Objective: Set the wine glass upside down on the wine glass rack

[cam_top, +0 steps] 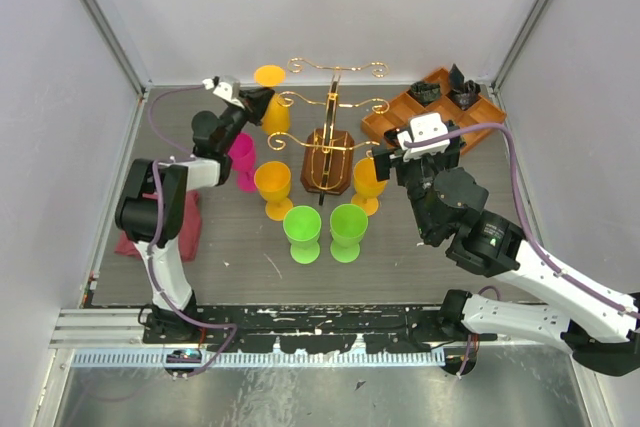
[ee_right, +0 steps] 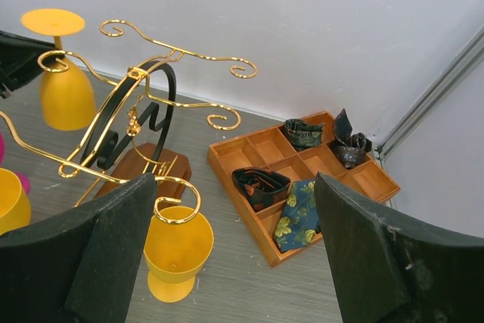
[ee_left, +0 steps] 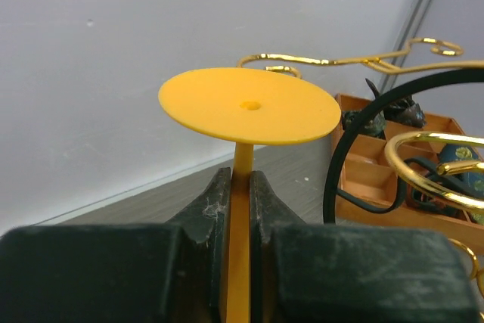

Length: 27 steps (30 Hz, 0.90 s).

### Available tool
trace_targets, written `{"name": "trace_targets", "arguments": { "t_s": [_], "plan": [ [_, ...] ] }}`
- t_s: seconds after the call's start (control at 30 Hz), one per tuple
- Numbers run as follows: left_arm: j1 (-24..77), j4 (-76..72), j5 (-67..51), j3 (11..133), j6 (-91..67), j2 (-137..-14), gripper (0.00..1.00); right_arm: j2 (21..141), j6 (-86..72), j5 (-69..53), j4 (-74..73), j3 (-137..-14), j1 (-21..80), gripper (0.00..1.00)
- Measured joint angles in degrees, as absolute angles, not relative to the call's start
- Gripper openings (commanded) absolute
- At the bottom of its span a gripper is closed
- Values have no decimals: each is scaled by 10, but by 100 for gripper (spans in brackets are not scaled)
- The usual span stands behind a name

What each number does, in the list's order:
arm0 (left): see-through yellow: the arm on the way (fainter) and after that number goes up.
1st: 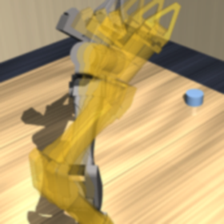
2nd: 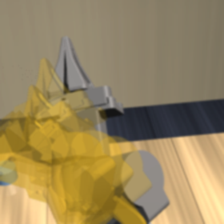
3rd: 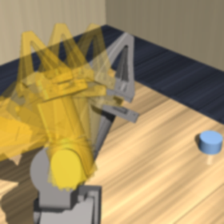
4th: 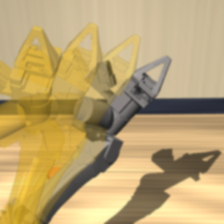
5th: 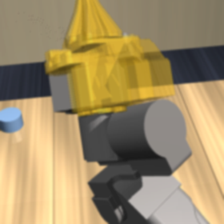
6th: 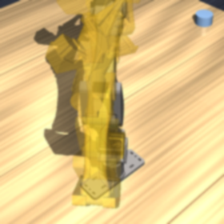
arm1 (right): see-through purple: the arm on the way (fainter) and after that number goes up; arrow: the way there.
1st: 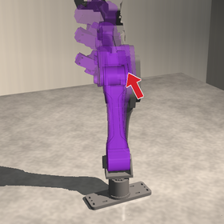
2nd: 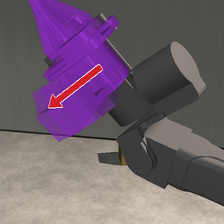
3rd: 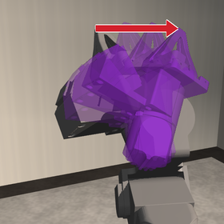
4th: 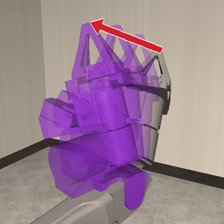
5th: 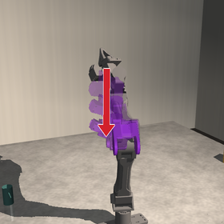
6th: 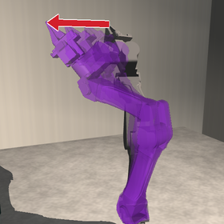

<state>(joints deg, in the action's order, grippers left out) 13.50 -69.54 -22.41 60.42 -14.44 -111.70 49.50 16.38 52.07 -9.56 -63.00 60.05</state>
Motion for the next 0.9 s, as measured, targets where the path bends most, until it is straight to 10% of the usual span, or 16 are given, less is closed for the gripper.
{"name": "trace_targets", "arguments": {
  "t_s": [0.9],
  "plan": [
    [129, -721, -270, 623, -161, -1089, 0, 497, 148, 540, -120, -630, 601, 90]
  ]
}}
